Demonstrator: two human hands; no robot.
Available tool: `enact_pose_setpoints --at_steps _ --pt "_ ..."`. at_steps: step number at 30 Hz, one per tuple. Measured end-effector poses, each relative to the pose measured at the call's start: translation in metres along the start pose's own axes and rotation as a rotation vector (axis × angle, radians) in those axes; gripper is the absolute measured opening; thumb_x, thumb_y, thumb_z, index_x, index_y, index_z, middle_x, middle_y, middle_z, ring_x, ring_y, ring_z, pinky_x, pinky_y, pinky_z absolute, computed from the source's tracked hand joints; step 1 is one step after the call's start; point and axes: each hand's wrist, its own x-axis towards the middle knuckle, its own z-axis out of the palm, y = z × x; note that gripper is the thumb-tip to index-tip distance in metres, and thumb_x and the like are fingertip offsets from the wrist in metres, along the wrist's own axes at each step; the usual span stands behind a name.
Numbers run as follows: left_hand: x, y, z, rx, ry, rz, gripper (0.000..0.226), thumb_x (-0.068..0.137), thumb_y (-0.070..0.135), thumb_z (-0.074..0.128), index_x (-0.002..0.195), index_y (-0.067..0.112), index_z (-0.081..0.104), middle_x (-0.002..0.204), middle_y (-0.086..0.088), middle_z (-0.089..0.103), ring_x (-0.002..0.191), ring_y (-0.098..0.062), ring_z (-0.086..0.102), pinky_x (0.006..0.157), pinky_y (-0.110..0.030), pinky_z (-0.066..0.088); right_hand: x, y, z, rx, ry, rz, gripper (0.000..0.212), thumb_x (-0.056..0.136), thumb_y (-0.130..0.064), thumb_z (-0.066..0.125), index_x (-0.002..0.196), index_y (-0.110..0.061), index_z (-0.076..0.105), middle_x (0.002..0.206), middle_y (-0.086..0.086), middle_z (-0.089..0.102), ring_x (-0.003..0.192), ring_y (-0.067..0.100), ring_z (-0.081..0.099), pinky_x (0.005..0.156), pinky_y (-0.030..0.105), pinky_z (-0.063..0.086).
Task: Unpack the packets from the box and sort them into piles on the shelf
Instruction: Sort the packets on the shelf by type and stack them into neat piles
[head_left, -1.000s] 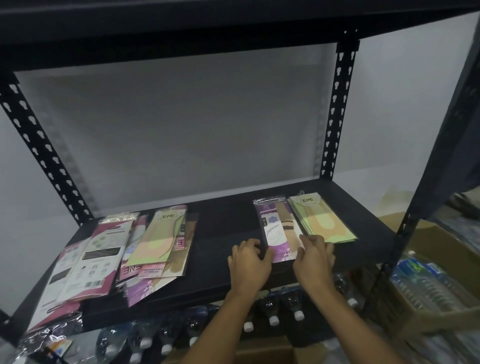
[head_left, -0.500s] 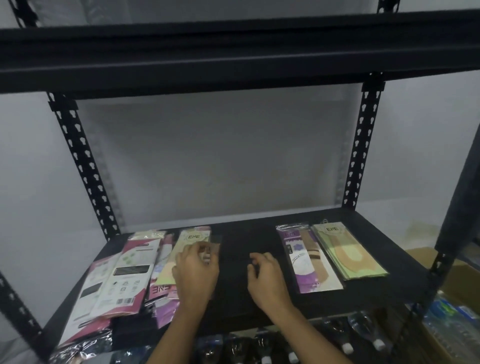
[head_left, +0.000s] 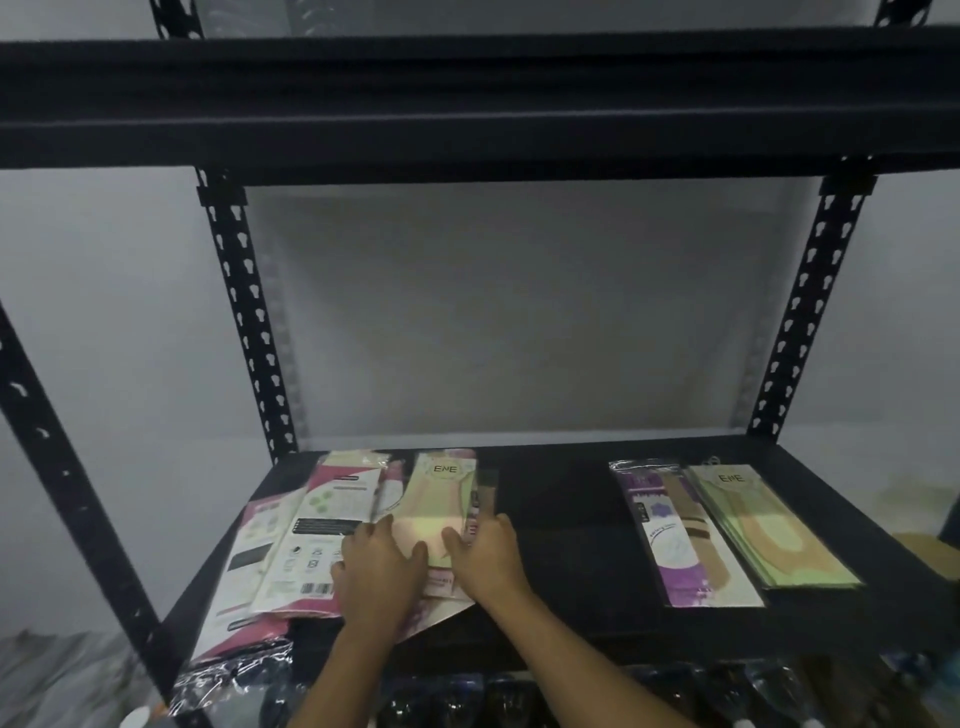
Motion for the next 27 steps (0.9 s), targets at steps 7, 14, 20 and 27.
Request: enact_pose_setpoints --at_steps 7,14,20,27 --pt "0.014 0.005 -0.002 -0.164 -0.113 -0.054 0.066 0.077 0.035 0.076 0.135 0.014 0.051 0.125 -0.011 0.056 0.11 -0.027 0.054 0.095 -0.041 0.046 0.005 0.004 0.007 0.008 -0.007 0.079 0.043 0.085 -0.024 0.068 0.123 -0.005 0.058 0.12 0.011 0.047 0.107 0.025 0.058 0.089 0.024 0.047" --pt "0.013 0.002 -0.005 -0.775 -0.133 -0.203 0.048 0.079 0.003 0.074 0.118 0.018 0.051 0.111 -0.011 0.065 0.083 -0.019 0.066 0.072 -0.038 0.058 0.006 0.002 0.002 0.246 -0.022 0.148 0.035 0.081 -0.012 0.072 0.115 -0.007 0.064 0.11 0.007 0.069 0.094 0.018 0.067 0.082 0.029 0.057" --pt "0.009 0.002 -0.017 -0.947 -0.139 -0.195 0.047 0.077 -0.007 0.071 0.106 0.023 0.05 0.103 -0.003 0.065 0.087 -0.025 0.069 0.063 -0.039 0.058 -0.006 0.003 -0.005 0.399 -0.015 0.096 0.029 0.078 -0.007 0.073 0.106 -0.016 0.069 0.08 -0.014 0.064 0.071 0.0 0.062 0.057 0.01 0.049" --pt "-0.011 0.004 -0.029 -1.057 -0.214 -0.126 0.048 0.076 -0.006 0.075 0.105 0.024 0.052 0.105 -0.005 0.067 0.087 -0.026 0.072 0.062 -0.04 0.06 -0.015 0.012 -0.028 0.54 0.086 0.064 0.022 0.082 -0.007 0.066 0.088 -0.028 0.063 0.085 0.002 0.062 0.08 0.016 0.065 0.069 0.023 0.055"
